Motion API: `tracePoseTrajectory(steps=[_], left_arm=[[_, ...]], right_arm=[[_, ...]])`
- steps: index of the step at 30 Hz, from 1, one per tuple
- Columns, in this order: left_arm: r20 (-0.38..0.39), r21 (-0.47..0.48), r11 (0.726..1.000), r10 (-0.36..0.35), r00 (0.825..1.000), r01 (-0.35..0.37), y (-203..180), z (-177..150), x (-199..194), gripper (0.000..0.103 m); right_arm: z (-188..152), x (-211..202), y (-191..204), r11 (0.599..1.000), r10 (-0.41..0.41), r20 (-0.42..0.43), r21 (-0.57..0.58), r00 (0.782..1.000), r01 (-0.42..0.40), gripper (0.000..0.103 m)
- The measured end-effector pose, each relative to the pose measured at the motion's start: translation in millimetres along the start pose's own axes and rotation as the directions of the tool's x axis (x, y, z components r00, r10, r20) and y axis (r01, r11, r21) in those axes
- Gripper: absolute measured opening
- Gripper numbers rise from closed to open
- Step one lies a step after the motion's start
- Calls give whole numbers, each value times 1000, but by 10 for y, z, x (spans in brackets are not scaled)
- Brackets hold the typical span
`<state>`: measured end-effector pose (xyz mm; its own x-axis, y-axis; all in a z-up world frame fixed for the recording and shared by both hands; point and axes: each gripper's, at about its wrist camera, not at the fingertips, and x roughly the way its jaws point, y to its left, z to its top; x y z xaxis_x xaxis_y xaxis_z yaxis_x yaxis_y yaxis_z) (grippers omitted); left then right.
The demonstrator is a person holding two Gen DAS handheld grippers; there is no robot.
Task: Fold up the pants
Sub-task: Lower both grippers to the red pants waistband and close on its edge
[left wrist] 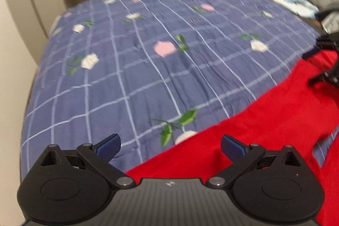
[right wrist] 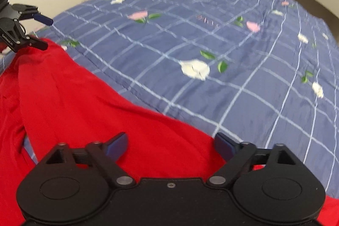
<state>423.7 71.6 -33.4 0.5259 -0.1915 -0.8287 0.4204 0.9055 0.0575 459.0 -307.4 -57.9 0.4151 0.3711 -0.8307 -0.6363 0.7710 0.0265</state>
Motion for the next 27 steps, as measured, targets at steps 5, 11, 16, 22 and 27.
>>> tracePoseTrajectory(steps=[5,11,16,22,27], left_arm=[[-114,17,999,-38,993,40,-7,29,165,67],[-147,25,998,-51,988,56,-96,-5,176,28],[-149,32,999,5,989,0,-155,-1,177,13],[-146,43,999,19,989,-13,-154,-13,170,12],[-145,40,998,49,988,-44,-133,-12,195,35]], right_arm=[[9,45,-16,1000,-24,-4,-14,1000,24,60],[68,71,-32,999,-53,-4,-4,999,53,40],[100,76,60,995,-92,-6,-40,996,92,23],[106,74,79,993,-106,0,-59,994,106,16],[111,107,97,992,-105,9,-63,994,105,34]])
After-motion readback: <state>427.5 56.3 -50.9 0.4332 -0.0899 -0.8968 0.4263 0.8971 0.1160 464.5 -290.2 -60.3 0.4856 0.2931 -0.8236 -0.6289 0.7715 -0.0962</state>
